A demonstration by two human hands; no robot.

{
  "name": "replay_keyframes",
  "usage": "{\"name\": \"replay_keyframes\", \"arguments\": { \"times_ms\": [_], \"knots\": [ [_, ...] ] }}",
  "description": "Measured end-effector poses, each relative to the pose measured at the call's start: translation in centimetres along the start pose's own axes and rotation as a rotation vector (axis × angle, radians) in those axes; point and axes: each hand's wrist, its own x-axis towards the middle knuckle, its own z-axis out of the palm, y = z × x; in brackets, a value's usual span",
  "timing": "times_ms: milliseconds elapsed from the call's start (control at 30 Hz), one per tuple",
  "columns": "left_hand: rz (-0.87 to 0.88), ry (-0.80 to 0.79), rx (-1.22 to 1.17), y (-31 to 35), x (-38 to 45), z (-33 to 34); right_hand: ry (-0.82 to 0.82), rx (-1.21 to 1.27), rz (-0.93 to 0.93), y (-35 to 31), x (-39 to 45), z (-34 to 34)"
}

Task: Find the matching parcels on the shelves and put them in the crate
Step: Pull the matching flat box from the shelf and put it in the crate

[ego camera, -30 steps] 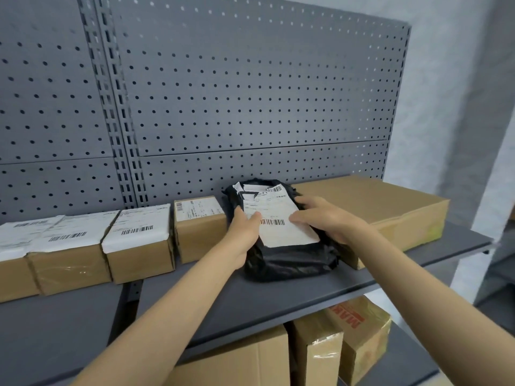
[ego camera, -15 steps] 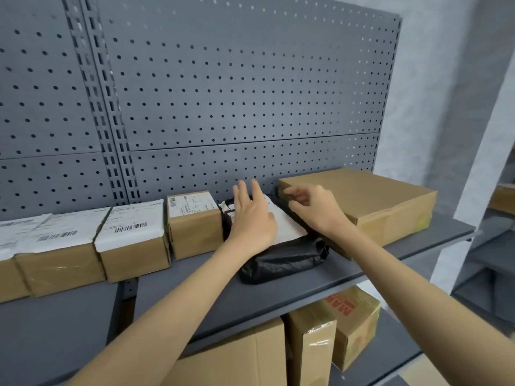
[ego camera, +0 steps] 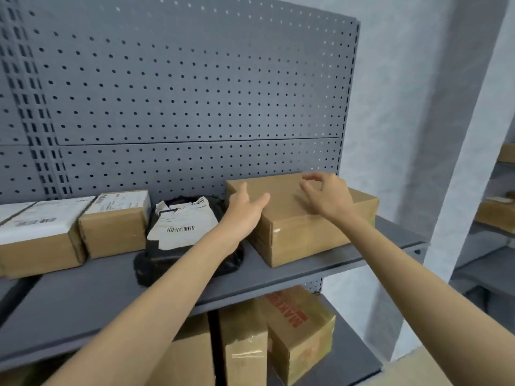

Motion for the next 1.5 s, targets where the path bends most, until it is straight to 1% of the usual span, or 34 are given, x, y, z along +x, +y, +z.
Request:
{"name": "replay_keyframes", "arguments": {
  "times_ms": [167, 267, 333, 433, 533, 633, 767, 867, 1000, 1133, 1267, 1300, 1367, 1433, 1500],
  "knots": [
    [-0.122, 0.175, -0.153, 0.3, 0.4, 2.9, 0.021, -0.086, 0.019, 4.4, 2.3, -2.1],
    [-0.222, 0.217, -0.235, 0.6, -0.1, 3.8, -0.116, -0.154, 0.08, 6.2, 3.4, -2.9],
    [-0.285, 0.222, -0.225, 0.4, -0.2, 4.1, -0.212, -0.142, 0.113, 7.0, 3.7, -3.1],
    [-0.349, 0.252, -0.206, 0.8, -0.1, 4.2, -0.244, -0.163, 0.103, 7.4, 3.9, -3.0],
    [-0.357, 0.286, -0.273, 1.7, -0.5, 4.2, -0.246, -0.159, 0.107, 7.6, 3.9, -3.3],
    [-0.295, 0.29, -0.326, 3.4, -1.0, 4.0, -0.253, -0.017, 0.16, 8.2, 4.0, -4.2],
    [-0.134, 0.243, -0.288, 7.5, -1.7, 3.5, -0.316, 0.319, 0.163, 8.3, 4.3, -5.3],
    [-0.009, 0.285, -0.178, 10.6, -2.2, 2.8, -0.376, 0.456, 0.171, 7.8, 4.1, -5.6],
    [0.148, 0.351, -0.098, 12.8, -2.2, 2.8, -0.528, 0.629, 0.258, 7.2, 3.2, -5.5],
    [0.223, 0.354, 0.033, 13.2, -2.0, 2.9, -0.629, 0.696, 0.331, 7.0, 1.8, -5.1],
    [0.248, 0.331, 0.083, 13.5, -1.8, 2.8, -0.683, 0.703, 0.324, 7.0, 0.5, -4.9],
    [0.263, 0.327, 0.086, 13.6, -1.7, 3.0, -0.678, 0.687, 0.313, 6.7, 0.4, -5.1],
    [0.309, 0.319, 0.087, 13.6, -1.6, 3.6, -0.615, 0.703, 0.235, 5.6, 0.6, -6.2],
    [0.347, 0.309, 0.086, 13.4, -1.3, 4.4, -0.495, 0.816, 0.109, 4.0, 1.0, -8.0],
    [0.361, 0.31, 0.066, 12.7, -1.0, 5.3, -0.326, 0.871, -0.008, 2.4, 1.5, -9.9]
  ]
}}
